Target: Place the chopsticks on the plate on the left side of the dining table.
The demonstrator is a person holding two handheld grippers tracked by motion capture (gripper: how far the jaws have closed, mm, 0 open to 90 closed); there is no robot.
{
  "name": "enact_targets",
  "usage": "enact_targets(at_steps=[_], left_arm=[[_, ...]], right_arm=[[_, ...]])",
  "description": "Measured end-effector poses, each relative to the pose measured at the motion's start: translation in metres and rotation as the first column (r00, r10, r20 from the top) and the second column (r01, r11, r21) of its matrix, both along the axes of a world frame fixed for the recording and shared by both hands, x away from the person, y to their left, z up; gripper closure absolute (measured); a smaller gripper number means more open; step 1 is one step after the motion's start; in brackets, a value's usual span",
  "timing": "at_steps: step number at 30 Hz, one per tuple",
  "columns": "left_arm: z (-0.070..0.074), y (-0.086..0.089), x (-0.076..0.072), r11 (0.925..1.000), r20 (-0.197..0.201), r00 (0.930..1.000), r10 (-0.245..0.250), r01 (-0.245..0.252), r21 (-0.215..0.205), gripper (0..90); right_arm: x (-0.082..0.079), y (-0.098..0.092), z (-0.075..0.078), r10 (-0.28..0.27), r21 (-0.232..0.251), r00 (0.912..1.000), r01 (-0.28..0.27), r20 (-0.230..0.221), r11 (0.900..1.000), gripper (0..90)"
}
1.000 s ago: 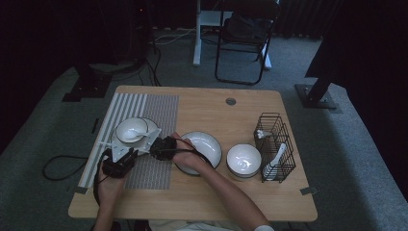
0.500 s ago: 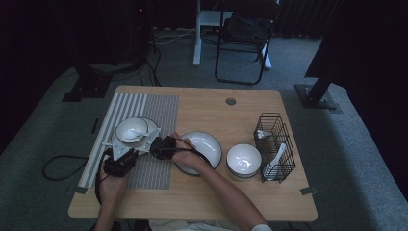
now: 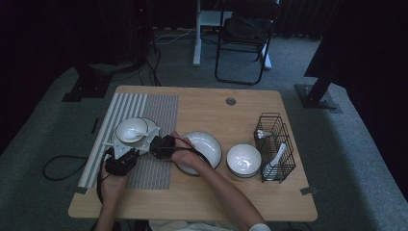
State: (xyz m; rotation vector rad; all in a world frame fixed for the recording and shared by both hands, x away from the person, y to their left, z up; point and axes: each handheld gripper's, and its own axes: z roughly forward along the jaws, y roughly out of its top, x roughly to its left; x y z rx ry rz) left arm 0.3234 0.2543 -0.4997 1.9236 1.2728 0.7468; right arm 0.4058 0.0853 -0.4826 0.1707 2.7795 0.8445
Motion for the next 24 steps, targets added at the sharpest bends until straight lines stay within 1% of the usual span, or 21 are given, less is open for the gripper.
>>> enact_targets(at_steps=[6, 11, 14, 17, 24], left_arm=[[0.0, 0.0, 0.001, 1.0, -0.002, 1.0, 0.001, -0.001, -0.001, 77.8], [0.0, 0.0, 0.002, 1.0, -0.004, 1.0, 0.0, 0.0, 0.0, 77.8], [0.0, -0.001, 0.003, 1.0, -0.007, 1.0, 0.002, -0.002, 0.0, 77.8], [-0.001, -0.002, 0.004, 1.0, -0.005, 1.0, 0.003, -0.003, -0.002, 77.8], [-0.001, -0.002, 0.005, 1.0, -0.008, 1.0, 0.001, -0.001, -0.003, 77.8]], right_arm=[[-0.001, -0.007, 0.004, 0.001, -0.004, 1.0, -0.001, -0.002, 1.0, 73.9], [-0.001, -0.018, 0.01, -0.001, -0.006, 1.0, 0.001, -0.005, 1.0, 72.5], [0.0, -0.025, 0.01, -0.008, -0.009, 0.9999, 0.008, -0.008, 1.0, 72.6], [0.002, -0.028, 0.01, -0.014, -0.014, 0.9999, 0.013, -0.004, 1.0, 75.1], [0.003, -0.026, 0.006, -0.032, -0.024, 0.9994, 0.033, 0.009, 0.999, 79.3]])
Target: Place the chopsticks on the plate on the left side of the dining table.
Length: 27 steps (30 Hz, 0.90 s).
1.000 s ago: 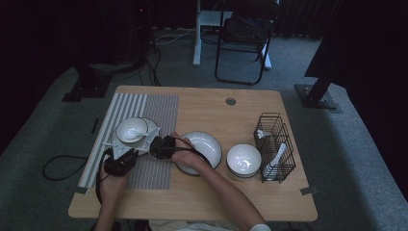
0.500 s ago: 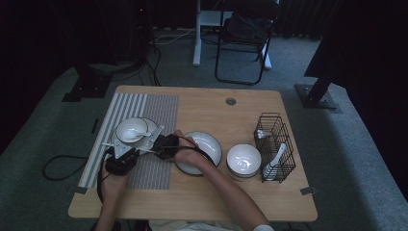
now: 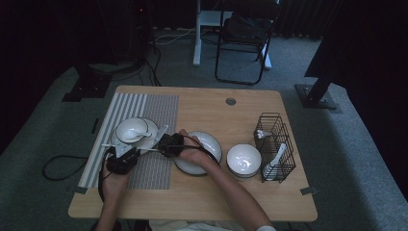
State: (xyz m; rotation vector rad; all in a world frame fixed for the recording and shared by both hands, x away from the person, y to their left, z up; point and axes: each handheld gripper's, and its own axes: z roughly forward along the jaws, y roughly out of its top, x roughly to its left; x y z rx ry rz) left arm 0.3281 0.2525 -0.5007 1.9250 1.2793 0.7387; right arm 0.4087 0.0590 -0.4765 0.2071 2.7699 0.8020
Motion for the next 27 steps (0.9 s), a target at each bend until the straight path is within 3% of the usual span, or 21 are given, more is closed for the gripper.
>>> enact_targets(at_steps=[14, 19, 23, 27], left_arm=[[0.0, 0.0, 0.0, 1.0, -0.001, 1.0, 0.004, -0.004, -0.006, 77.8], [-0.001, 0.0, 0.0, 1.0, 0.002, 1.0, 0.004, -0.004, -0.007, 77.7], [-0.001, 0.0, 0.0, 0.9999, 0.003, 1.0, 0.005, -0.005, -0.009, 77.7], [-0.001, 0.0, 0.0, 0.9999, 0.003, 1.0, 0.006, -0.006, -0.01, 77.5]], right_arm=[[0.002, 0.0, -0.001, -0.025, 0.011, 0.9997, 0.025, 0.004, 1.0, 81.3], [0.001, 0.0, -0.001, -0.028, 0.01, 0.9996, 0.028, -0.003, 1.0, 78.0], [-0.001, -0.003, 0.004, -0.028, 0.039, 0.9996, 0.028, -0.007, 0.999, 73.0], [-0.003, -0.012, 0.018, -0.06, 0.101, 0.9982, 0.06, 0.002, 0.993, 70.1]])
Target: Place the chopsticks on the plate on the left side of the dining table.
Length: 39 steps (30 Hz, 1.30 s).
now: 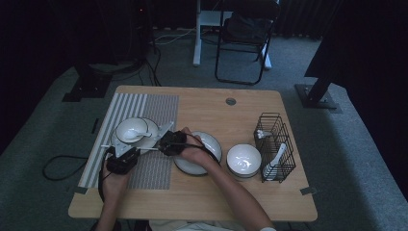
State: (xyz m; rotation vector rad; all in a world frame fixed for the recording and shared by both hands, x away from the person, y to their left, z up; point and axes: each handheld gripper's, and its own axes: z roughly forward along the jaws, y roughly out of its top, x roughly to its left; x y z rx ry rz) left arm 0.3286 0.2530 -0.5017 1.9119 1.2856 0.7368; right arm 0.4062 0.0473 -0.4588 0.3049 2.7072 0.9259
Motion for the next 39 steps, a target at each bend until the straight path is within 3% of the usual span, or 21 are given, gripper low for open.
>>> enact_targets(at_steps=[6, 13, 25, 39], left_arm=[[0.0, 0.0, 0.0, 1.0, 0.0, 1.0, 0.003, -0.003, -0.002, 77.0], [0.001, -0.001, 0.0, 1.0, 0.0, 1.0, -0.003, 0.003, 0.003, 76.5], [0.006, -0.001, -0.003, 0.9999, 0.016, 0.9998, -0.009, 0.01, -0.009, 75.7], [0.012, -0.009, -0.007, 0.9992, 0.018, 0.9991, -0.039, 0.039, -0.006, 73.3]], right_arm=[[-0.006, -0.014, 0.013, -0.06, 0.057, 0.9982, 0.059, 0.01, 0.997, 69.1], [-0.02, -0.029, 0.011, -0.094, 0.095, 0.9955, 0.094, -0.004, 0.991, 66.1], [-0.054, -0.042, 0.005, -0.059, 0.133, 0.9982, 0.057, 0.008, 0.99, 58.6], [-0.083, -0.08, 0.003, -0.091, 0.187, 0.9957, 0.087, 0.015, 0.979, 55.3]])
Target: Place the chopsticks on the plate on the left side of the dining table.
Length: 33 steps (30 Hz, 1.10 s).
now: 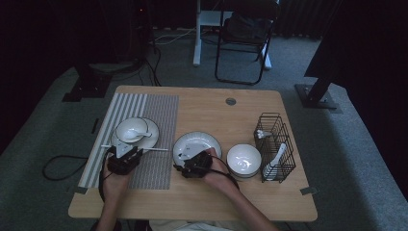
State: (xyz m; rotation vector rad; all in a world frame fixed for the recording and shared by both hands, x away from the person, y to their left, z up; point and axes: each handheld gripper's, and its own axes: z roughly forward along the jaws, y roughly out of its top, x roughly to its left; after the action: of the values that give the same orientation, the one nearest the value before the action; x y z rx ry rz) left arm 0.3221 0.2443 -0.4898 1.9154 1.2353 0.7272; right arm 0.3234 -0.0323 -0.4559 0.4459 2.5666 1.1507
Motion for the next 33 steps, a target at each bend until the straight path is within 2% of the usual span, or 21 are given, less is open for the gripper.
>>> enact_targets(at_steps=[7, 11, 15, 26, 33], left_arm=[[0.007, -0.006, 0.0, 0.9993, 0.004, 0.9994, -0.034, 0.034, -0.013, 71.8], [0.013, -0.012, 0.0, 0.998, 0.008, 0.9981, -0.061, 0.061, -0.017, 69.8], [0.02, -0.016, 0.001, 0.9954, 0.012, 0.996, -0.088, 0.089, -0.037, 67.7], [0.036, -0.034, 0.006, 0.982, 0.014, 0.9843, -0.176, 0.177, -0.066, 64.6], [0.044, -0.05, 0.011, 0.9717, 0.022, 0.9735, -0.228, 0.229, -0.059, 63.6]], right_arm=[[-0.014, -0.017, -0.004, -0.019, 0.027, 0.9998, 0.02, -0.008, 0.999, 54.5], [-0.018, -0.025, -0.007, -0.025, 0.009, 0.9995, 0.025, -0.018, 1.0, 53.8], [-0.022, -0.033, -0.009, -0.037, 0.014, 0.999, 0.037, -0.025, 0.999, 53.1], [-0.035, -0.052, -0.02, -0.073, 0.026, 0.9968, 0.074, -0.033, 0.997, 52.9], [-0.043, -0.064, -0.027, -0.105, 0.031, 0.9942, 0.106, -0.023, 0.994, 52.8]])
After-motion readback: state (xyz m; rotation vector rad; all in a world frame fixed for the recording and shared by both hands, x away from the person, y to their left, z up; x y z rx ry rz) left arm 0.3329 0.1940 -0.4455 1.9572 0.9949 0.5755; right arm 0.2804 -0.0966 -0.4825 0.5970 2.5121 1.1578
